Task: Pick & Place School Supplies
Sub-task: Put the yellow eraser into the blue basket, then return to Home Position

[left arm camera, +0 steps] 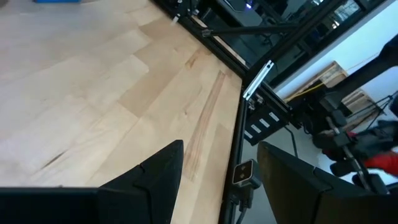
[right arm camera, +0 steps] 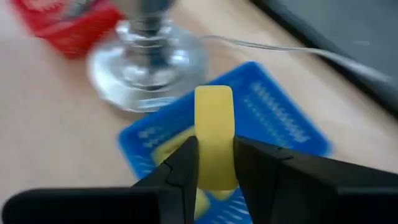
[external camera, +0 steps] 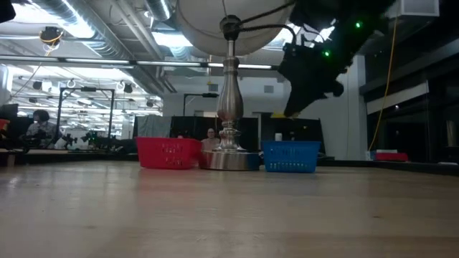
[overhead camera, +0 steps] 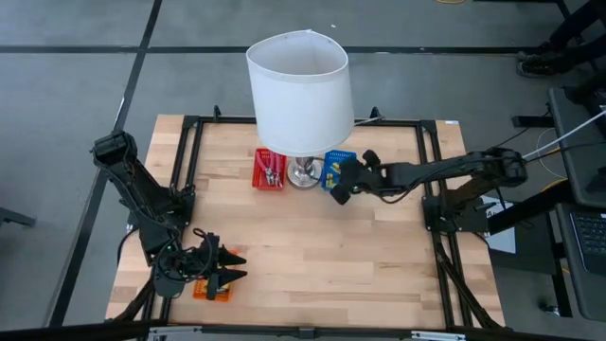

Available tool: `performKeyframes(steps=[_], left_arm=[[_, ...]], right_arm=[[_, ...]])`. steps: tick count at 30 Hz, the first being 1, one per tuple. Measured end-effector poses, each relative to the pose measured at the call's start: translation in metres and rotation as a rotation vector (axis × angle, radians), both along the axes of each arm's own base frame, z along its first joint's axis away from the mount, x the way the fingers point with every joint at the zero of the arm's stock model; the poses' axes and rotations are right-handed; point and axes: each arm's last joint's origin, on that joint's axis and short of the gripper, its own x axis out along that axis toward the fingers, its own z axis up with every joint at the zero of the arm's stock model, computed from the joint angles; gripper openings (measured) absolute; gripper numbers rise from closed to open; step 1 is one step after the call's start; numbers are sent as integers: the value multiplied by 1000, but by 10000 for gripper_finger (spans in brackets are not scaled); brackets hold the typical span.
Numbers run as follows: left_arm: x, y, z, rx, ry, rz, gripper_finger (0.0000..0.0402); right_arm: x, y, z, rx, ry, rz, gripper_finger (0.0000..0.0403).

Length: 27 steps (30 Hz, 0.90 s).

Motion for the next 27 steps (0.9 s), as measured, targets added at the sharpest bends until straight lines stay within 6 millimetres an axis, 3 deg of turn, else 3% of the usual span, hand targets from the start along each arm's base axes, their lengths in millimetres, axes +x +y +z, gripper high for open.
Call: performKeyframes(steps=[7, 12, 19, 25, 27], left_arm=[[8, 6, 1, 57, 23, -30, 203], [16, 18, 8, 139, 34, -69, 203], [24, 50, 31, 257, 8, -67, 203], [30, 74, 41, 419, 11, -114, 203], [32, 87, 35, 463, 27, -118, 203]], right_arm=[[-18, -22, -17, 115, -123, 57, 106], [-25, -23, -9, 120, -209, 51, 133], [-27, -34, -5, 169, -287, 62, 158], [-24, -24, 12, 161, -422, 104, 162], [-25, -14, 17, 164, -458, 105, 160]])
